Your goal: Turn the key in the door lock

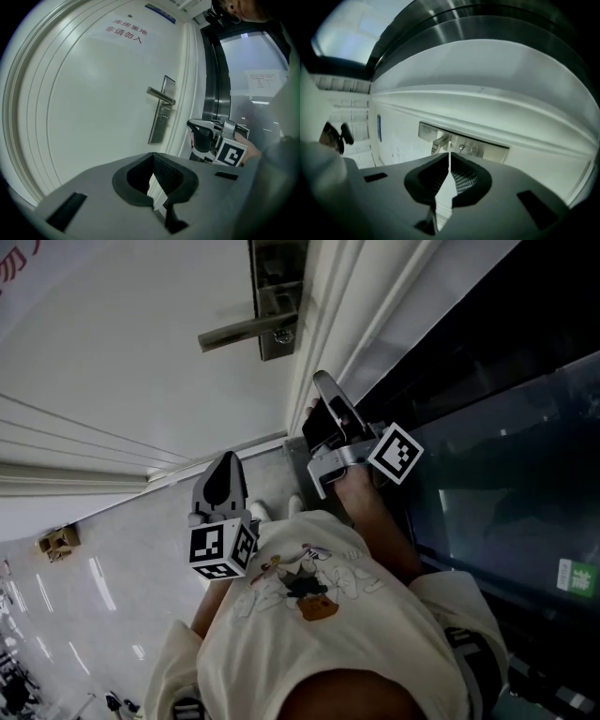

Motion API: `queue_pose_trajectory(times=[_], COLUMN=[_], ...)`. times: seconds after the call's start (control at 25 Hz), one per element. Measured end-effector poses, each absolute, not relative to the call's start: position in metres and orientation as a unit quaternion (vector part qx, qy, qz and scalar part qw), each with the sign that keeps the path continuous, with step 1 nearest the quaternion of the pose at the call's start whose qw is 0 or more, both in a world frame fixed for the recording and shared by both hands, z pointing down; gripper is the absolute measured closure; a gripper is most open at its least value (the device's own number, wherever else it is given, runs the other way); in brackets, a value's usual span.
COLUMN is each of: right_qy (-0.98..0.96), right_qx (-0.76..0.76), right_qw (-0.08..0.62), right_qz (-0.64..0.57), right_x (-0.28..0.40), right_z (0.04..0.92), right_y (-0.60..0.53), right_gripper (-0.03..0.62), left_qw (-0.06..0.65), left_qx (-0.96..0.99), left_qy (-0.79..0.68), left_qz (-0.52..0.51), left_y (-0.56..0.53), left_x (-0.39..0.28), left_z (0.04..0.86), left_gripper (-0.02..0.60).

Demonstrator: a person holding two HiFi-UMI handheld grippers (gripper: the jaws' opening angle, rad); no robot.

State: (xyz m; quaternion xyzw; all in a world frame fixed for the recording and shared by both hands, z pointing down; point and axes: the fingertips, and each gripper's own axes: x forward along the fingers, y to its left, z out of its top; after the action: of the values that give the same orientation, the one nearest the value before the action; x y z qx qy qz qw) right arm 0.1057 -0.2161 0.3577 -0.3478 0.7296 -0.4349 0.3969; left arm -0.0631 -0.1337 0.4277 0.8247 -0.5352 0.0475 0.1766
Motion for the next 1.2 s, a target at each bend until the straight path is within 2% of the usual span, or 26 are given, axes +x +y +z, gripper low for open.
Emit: queue_pose_trajectory(times=[0.28, 0.56, 0.88, 1.2], right_qy=[0.839, 0.863, 0.877, 0.873], right_qx=[-0.410, -0.479, -0.475, -0.472], right_qw=[0.258, 0.121, 0.053, 0.026], right_qz=[-0.248, -0.106, -0.056, -0.119], right_x=[0.123, 0.122, 0.062, -0.003], right_z=[0.348, 0.369, 0.381, 0.417], right_y=[-0.152, -0.103, -0.017, 0.088], right_gripper=[0.586, 0.586, 0.586, 0.588], left_qw=[0.165, 0.159, 0.154, 0.195], left_qx=[0.835, 0.840, 0.845, 0.837], left_qy=[-0.522, -0.516, -0.510, -0.509], left_qz=[0.055, 0.054, 0.044, 0.054], left_y=[-0.120, -0.105, -0.022, 0.099], left_x=[-0.014, -0.006, -0.043, -0.104], left_z=[0.414, 0.409, 0.416, 0.447], left_gripper=[0.575, 0.575, 0.575, 0.575])
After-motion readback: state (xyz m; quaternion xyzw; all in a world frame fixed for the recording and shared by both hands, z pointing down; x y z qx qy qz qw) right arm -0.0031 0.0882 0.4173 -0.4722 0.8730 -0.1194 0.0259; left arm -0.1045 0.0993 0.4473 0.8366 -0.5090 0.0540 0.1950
